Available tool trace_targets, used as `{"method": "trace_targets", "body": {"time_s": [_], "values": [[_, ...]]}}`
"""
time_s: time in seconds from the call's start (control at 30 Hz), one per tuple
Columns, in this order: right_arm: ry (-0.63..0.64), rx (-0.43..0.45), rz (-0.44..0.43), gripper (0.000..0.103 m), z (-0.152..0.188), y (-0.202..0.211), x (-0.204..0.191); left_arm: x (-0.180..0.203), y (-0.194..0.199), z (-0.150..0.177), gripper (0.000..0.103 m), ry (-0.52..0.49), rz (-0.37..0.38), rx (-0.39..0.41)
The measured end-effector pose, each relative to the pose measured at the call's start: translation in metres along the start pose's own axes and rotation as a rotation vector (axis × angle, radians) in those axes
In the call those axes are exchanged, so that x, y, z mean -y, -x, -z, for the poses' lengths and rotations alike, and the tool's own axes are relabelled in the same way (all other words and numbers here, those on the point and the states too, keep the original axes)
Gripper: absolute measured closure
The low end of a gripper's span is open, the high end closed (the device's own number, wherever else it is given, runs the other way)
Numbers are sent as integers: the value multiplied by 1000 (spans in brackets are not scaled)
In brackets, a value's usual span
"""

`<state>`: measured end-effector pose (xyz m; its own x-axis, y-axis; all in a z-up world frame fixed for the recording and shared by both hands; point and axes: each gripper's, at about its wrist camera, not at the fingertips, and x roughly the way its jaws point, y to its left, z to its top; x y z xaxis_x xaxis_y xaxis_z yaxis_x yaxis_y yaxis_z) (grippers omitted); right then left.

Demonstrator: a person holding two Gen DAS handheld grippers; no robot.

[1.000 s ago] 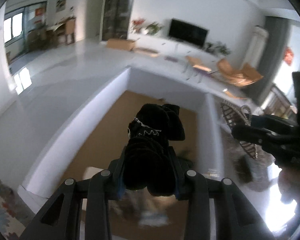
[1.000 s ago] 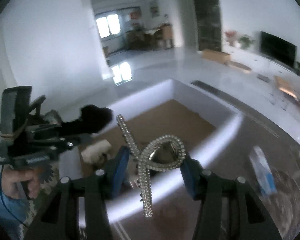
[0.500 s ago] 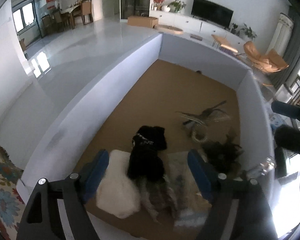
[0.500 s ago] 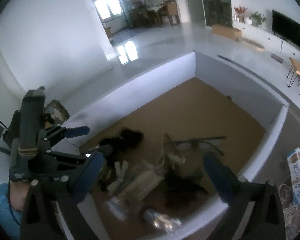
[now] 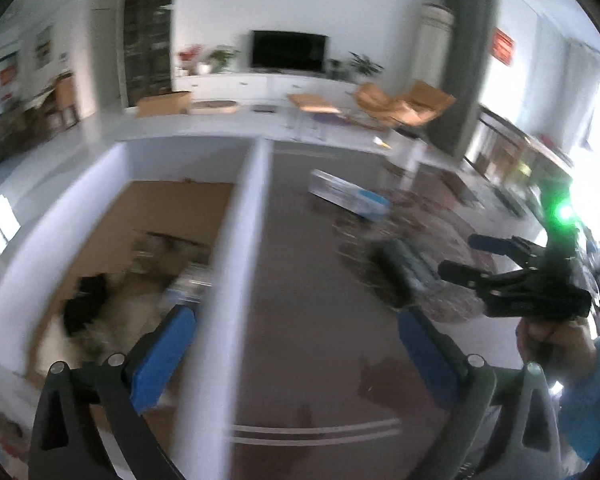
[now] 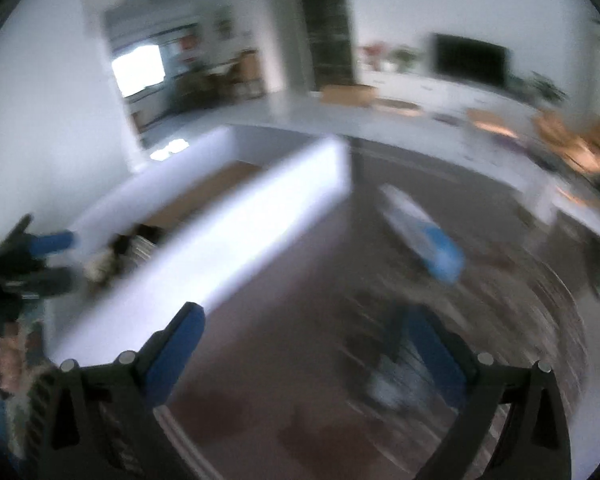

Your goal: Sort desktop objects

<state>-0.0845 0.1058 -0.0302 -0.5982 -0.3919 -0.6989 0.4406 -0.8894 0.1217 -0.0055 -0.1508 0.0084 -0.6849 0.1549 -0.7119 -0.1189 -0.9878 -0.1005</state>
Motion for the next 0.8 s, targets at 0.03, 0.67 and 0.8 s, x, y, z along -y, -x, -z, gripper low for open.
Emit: {"method": "trace_targets", "body": {"time_s": [0.03, 0.67, 0.8], "values": [[-29, -13, 39, 0, 17, 3, 20, 13, -10, 3, 0, -15, 14, -21], [-144, -143, 50, 0, 47, -58, 75, 48, -153, 62, 0, -66, -80, -208], [-89, -187, 24, 0, 13, -98, 54, 48, -141, 64, 0, -69, -79, -197]]}}
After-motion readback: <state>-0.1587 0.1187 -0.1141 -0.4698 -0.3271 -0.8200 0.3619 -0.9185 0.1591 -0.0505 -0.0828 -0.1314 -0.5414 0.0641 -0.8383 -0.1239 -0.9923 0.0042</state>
